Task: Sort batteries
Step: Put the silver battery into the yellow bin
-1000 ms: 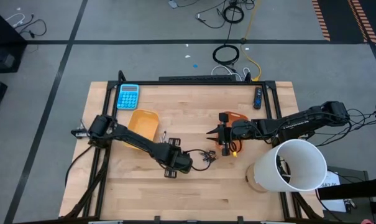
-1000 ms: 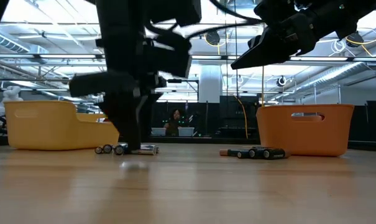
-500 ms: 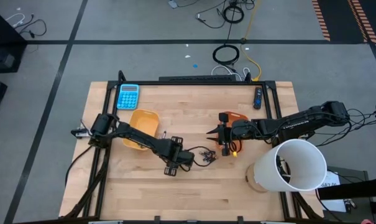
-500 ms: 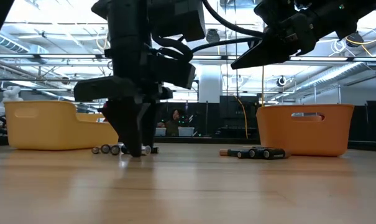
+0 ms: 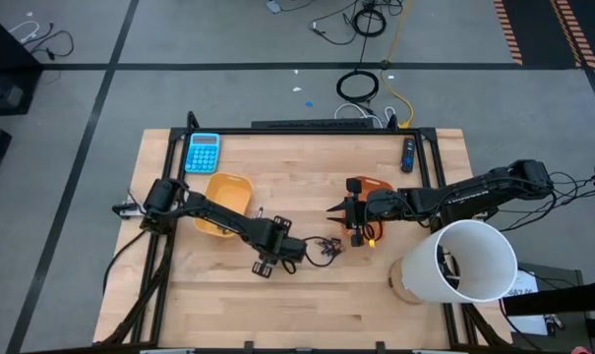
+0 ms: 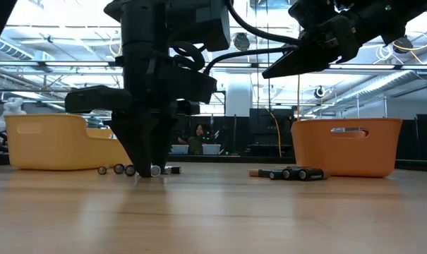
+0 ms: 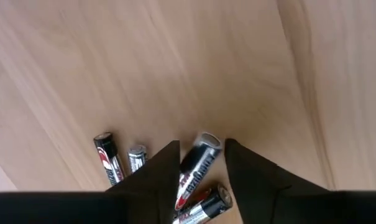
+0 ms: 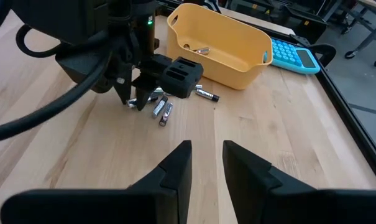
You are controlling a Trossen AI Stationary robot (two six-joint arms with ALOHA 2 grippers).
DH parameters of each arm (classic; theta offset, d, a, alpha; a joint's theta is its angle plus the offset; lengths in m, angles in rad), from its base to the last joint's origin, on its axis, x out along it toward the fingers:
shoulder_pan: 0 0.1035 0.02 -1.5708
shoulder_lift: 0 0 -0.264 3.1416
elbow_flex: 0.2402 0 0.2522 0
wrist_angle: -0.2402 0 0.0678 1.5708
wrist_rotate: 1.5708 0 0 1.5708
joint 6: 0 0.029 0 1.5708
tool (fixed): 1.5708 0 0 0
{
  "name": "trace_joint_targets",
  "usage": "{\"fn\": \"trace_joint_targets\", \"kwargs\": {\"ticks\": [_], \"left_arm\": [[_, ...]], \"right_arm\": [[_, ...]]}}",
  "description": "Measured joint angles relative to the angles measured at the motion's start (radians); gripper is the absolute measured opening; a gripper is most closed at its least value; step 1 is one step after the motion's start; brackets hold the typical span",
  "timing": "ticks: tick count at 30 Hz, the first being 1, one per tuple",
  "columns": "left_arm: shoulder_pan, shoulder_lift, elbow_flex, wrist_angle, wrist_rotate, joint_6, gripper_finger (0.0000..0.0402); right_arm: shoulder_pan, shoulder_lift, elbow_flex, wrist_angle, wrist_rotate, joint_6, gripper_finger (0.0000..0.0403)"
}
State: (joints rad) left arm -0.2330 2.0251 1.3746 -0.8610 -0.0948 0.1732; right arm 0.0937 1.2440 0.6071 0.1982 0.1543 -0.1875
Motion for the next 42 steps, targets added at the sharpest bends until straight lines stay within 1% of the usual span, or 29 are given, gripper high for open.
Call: {"fn": "trace_joint_targets", "kwargs": {"ticks": [2,6,7,11,16,19,21,25,27,29,31,34,38,42], "left_arm": [[0.006,0.0,0.0,-0.004,0.005,0.001,0.0104],[0.007,-0.001,0.0,-0.018,-0.004,0.043,0.0043],[0.008,-0.001,-0.001,-0.02,-0.01,0.053,0.0042],[0.008,-0.001,-0.001,-0.02,-0.03,0.08,0.0042],[0.0,-0.005,0.014,-0.045,-0.062,0.065,0.0042],[-0.011,-0.038,0.067,-0.085,-0.074,-0.001,0.0042],[-0.015,-0.075,0.109,-0.137,-0.072,-0.074,0.0042],[-0.017,-0.135,0.14,-0.345,-0.047,-0.262,0.0042],[-0.014,-0.169,0.134,-0.448,-0.047,-0.342,0.0042],[-0.014,-0.196,0.111,-0.503,-0.062,-0.376,0.0042],[-0.015,-0.213,0.077,-0.503,-0.09,-0.375,0.0045],[-0.011,-0.231,0.036,-0.514,-0.143,-0.374,0.007],[0.013,-0.227,-0.014,-0.561,-0.143,-0.432,0.0093],[0.024,-0.228,-0.028,-0.607,-0.142,-0.501,0.0113]], "right_arm": [[0.0,0.0,0.0,0.0,0.0,0.0,0.0084],[0.0,0.0,0.0,0.0,-0.001,0.0,0.0084],[0.0,0.0,0.0,0.0,-0.001,0.0,0.0084],[0.0,0.0,0.0,0.0,-0.001,0.0,0.0084],[0.0,0.0,0.0,0.0,-0.001,0.0,0.0084],[0.0,0.0,0.0,0.0,-0.001,0.0,0.0084],[0.0,0.0,0.0,0.0,-0.001,0.0,0.0084],[0.0,0.0,0.0,-0.001,-0.004,0.002,0.0084],[0.0,0.0,0.0,0.0,-0.004,0.005,0.0084],[0.0,0.0,0.0,0.003,-0.005,0.008,0.0084],[0.0,0.0,0.0,0.009,-0.019,0.011,0.0084],[0.004,0.0,0.0,0.009,-0.028,0.021,0.0084],[0.026,0.0,0.0,0.008,-0.027,0.023,0.0084],[0.034,0.0,0.0,0.009,-0.027,0.022,0.0084]]}}
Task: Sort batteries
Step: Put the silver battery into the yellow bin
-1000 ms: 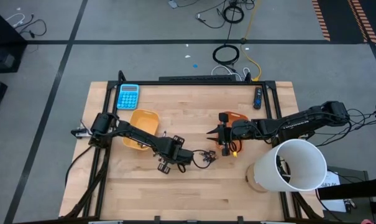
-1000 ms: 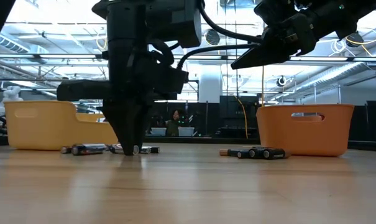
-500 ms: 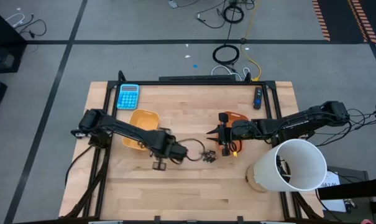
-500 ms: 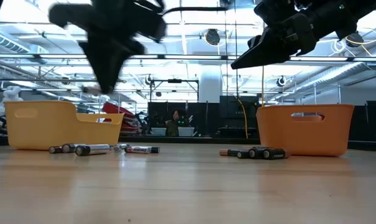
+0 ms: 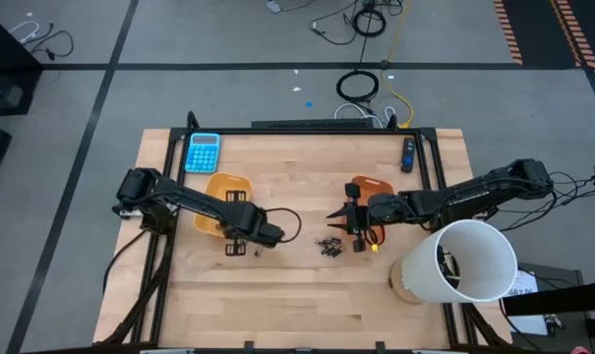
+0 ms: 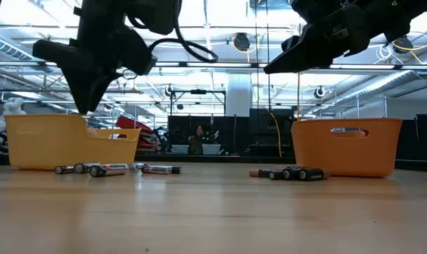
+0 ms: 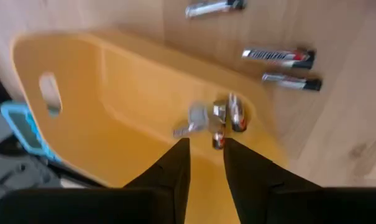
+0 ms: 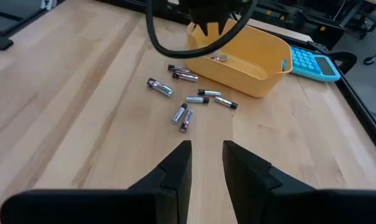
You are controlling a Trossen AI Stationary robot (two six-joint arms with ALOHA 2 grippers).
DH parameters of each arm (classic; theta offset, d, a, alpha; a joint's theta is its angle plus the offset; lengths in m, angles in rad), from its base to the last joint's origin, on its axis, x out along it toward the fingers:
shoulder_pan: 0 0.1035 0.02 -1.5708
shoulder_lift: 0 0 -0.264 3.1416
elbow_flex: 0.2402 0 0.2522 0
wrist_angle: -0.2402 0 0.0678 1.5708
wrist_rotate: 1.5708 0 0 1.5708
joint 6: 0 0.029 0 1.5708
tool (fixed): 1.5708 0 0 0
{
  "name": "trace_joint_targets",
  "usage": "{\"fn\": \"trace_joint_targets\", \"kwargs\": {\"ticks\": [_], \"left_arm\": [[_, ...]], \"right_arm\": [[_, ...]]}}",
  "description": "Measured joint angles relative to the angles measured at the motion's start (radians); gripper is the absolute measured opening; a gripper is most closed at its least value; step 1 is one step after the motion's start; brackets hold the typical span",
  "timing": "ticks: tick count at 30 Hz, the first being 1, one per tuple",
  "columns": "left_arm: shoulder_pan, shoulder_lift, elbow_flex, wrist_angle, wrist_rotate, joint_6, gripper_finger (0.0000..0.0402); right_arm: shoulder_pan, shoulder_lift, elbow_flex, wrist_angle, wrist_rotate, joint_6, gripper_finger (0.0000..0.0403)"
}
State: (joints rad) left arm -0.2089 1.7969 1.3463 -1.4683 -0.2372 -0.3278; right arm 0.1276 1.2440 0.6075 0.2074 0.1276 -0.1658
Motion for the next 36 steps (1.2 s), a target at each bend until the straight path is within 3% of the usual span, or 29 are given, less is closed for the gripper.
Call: {"fn": "trace_joint_targets", "kwargs": {"ticks": [7,16,23,29,36], "left_arm": [[-0.008,-0.031,0.083,0.017,-0.001,-0.061,0.0167],[-0.108,0.007,0.085,0.409,0.099,-0.331,0.018],[-0.126,0.069,0.084,0.414,0.094,-0.55,0.018],[-0.126,0.114,0.084,0.417,0.1,-0.558,0.0187],[-0.12,0.177,0.084,0.412,0.079,-0.557,0.0237]], "right_arm": [[-0.002,0.0,0.0,0.0,0.003,-0.002,0.0084],[-0.001,0.0,0.0,0.0,0.006,0.002,0.0084],[-0.001,0.0,0.0,0.007,0.006,0.006,0.0084],[-0.001,0.0,0.0,0.006,0.005,0.005,0.0084],[-0.001,0.0,0.0,0.006,0.004,-0.004,0.0084]]}}
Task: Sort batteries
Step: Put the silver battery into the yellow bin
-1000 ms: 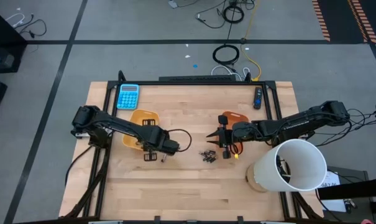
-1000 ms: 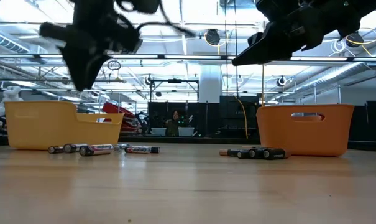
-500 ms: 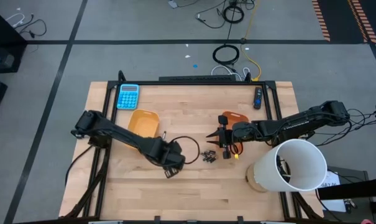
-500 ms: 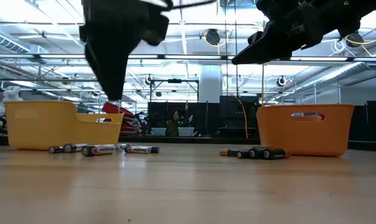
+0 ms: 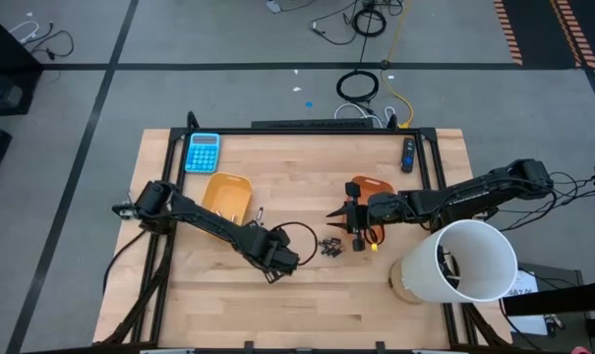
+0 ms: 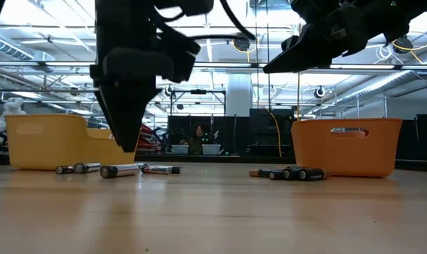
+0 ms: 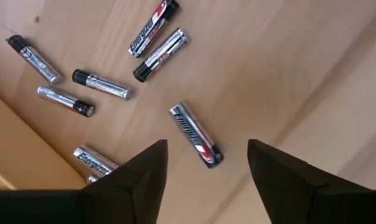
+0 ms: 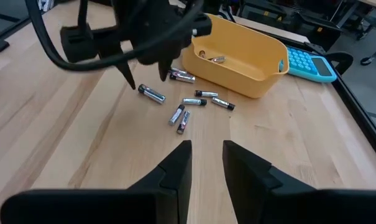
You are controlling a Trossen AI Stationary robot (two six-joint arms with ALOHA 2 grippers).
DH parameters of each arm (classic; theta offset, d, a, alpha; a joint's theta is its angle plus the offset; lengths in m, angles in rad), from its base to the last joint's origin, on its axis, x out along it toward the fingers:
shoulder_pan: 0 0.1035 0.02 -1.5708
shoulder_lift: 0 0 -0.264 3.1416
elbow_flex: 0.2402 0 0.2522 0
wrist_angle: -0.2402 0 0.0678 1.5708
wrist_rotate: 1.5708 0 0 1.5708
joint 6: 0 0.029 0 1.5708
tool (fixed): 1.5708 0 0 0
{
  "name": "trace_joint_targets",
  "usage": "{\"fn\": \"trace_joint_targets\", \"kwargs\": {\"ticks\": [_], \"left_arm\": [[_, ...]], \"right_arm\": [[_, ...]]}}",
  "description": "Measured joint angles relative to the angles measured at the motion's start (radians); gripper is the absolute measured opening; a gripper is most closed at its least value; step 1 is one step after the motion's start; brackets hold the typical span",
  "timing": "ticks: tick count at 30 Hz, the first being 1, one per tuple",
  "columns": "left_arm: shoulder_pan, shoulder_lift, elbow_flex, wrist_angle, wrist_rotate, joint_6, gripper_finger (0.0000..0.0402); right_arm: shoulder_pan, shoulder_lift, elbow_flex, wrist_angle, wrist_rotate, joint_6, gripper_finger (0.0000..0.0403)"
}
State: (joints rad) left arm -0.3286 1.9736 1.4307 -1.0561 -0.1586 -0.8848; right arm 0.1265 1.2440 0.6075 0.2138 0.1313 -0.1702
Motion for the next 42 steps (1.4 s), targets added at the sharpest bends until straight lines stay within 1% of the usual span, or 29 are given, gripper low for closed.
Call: {"fn": "trace_joint_targets", "kwargs": {"ticks": [5,10,12,14,17,19,22,23,26,30,33,37,39,42], "left_arm": [[0.012,0.037,-0.012,0.006,-0.014,0.001,0.0248],[0.015,0.048,-0.067,0.013,-0.015,0.001,0.0249],[0.014,0.045,-0.088,0.039,-0.014,0.009,0.0245],[0.014,0.044,-0.1,0.057,-0.007,0.028,0.0232],[0.014,0.044,-0.101,0.065,-0.001,0.07,0.0192],[0.014,0.045,-0.101,0.071,0.008,0.1,0.0144],[0.011,0.046,-0.101,0.067,0.02,0.15,0.0052],[0.01,0.046,-0.102,0.064,0.02,0.16,0.0039],[0.006,0.049,-0.084,0.036,0.019,0.17,0.0039],[0.002,0.03,-0.028,-0.076,0.017,0.191,0.0039],[0.001,-0.049,0.006,-0.098,-0.004,0.184,0.0039],[0.003,-0.139,0.0,-0.129,-0.063,0.135,0.0039],[0.004,-0.182,0.0,-0.17,-0.088,0.112,0.0039],[0.004,-0.219,0.0,-0.209,-0.115,0.093,0.0039]], "right_arm": [[0.0,0.0,0.0,0.0,-0.001,-0.006,0.0084],[0.0,0.0,0.0,0.0,-0.003,-0.006,0.0084],[0.0,0.0,0.0,0.001,-0.003,-0.006,0.0084],[0.0,0.0,0.0,0.001,-0.003,-0.006,0.0084],[0.0,0.0,0.0,0.006,-0.003,-0.006,0.0084],[0.0,0.0,0.0,0.007,-0.003,-0.006,0.0084],[0.0,0.0,0.0,0.007,-0.003,-0.006,0.0084],[0.0,0.0,0.0,0.006,-0.003,-0.006,0.0084],[0.0,0.0,0.0,0.006,-0.003,-0.006,0.0084],[0.0,0.0,0.0,0.006,-0.003,-0.006,0.0084],[0.0,0.0,0.0,0.005,-0.003,-0.006,0.0084],[0.0,0.0,0.0,0.0,-0.003,-0.005,0.0084],[0.0,0.0,0.0,-0.001,-0.003,-0.003,0.0084],[0.0,0.0,0.0,-0.001,-0.003,-0.002,0.0084]]}}
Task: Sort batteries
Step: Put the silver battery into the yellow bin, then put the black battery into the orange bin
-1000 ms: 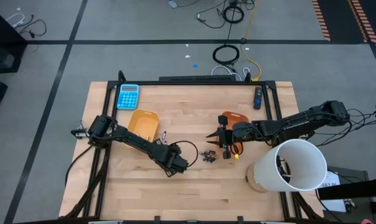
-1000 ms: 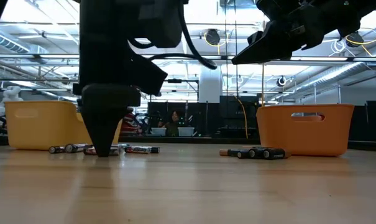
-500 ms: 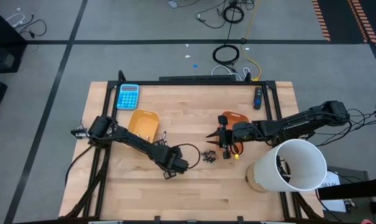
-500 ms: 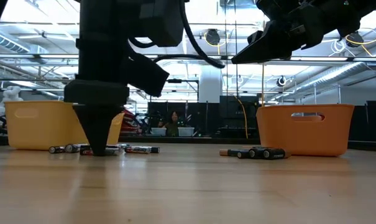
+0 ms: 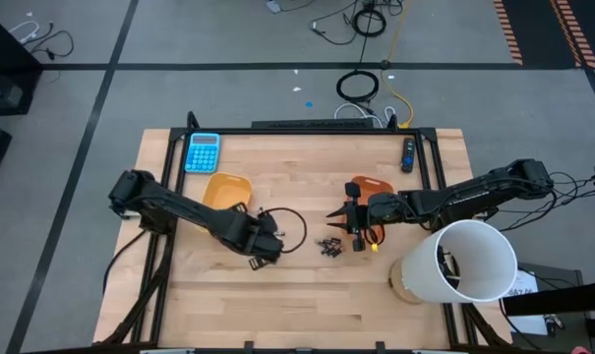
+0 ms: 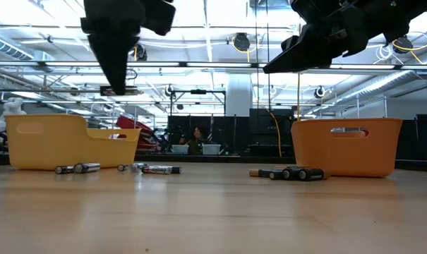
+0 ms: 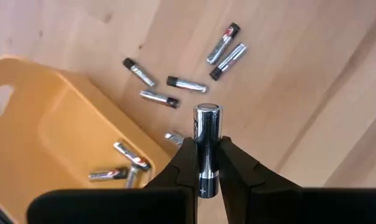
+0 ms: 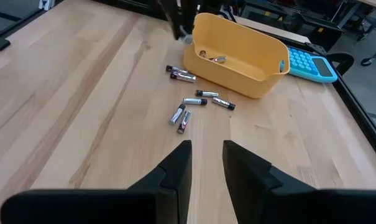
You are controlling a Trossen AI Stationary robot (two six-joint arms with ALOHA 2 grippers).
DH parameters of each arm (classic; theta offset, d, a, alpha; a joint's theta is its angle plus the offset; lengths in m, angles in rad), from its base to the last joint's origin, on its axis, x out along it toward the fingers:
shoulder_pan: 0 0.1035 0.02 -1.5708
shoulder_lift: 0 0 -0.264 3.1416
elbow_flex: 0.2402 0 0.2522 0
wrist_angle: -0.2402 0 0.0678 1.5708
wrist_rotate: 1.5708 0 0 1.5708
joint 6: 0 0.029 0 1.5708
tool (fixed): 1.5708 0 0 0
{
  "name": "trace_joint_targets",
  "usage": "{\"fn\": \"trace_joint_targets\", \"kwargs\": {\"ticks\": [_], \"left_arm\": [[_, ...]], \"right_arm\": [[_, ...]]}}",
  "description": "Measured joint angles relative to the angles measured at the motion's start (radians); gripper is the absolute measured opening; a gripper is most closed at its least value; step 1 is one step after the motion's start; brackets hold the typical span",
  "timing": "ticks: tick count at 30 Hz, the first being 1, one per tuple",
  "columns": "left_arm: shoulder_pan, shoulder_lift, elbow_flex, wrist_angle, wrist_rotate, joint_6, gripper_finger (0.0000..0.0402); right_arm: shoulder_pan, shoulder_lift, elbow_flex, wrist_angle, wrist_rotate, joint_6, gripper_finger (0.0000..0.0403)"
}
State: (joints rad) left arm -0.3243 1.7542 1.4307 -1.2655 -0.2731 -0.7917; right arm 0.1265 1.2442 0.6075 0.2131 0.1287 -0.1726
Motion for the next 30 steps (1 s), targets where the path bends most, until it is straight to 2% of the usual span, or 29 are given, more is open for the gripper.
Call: {"fn": "trace_joint_targets", "kwargs": {"ticks": [5,12,18,20,27,30], "left_arm": [[0.011,-0.046,0.002,-0.106,-0.029,-0.04,0.0039],[0.033,-0.053,0.0,-0.157,-0.03,-0.041,0.0039],[0.055,-0.052,0.001,-0.306,-0.043,-0.088,0.0039],[0.058,-0.055,-0.007,-0.304,-0.061,-0.101,0.0045],[0.069,-0.063,-0.086,-0.305,-0.064,-0.101,0.0179],[0.069,-0.063,-0.101,-0.308,-0.065,-0.09,0.0206]], "right_arm": [[0.0,0.0,0.0,0.0,0.0,0.004,0.0084],[0.0,0.0,0.0,0.0,0.0,0.004,0.0084],[0.0,0.0,0.0,-0.001,0.0,0.004,0.0084],[0.001,0.0,0.0,-0.001,0.0,0.004,0.0084],[0.006,0.0,0.0,-0.001,-0.001,0.004,0.0084],[0.006,0.0,0.0,-0.002,-0.001,0.004,0.0084]]}}
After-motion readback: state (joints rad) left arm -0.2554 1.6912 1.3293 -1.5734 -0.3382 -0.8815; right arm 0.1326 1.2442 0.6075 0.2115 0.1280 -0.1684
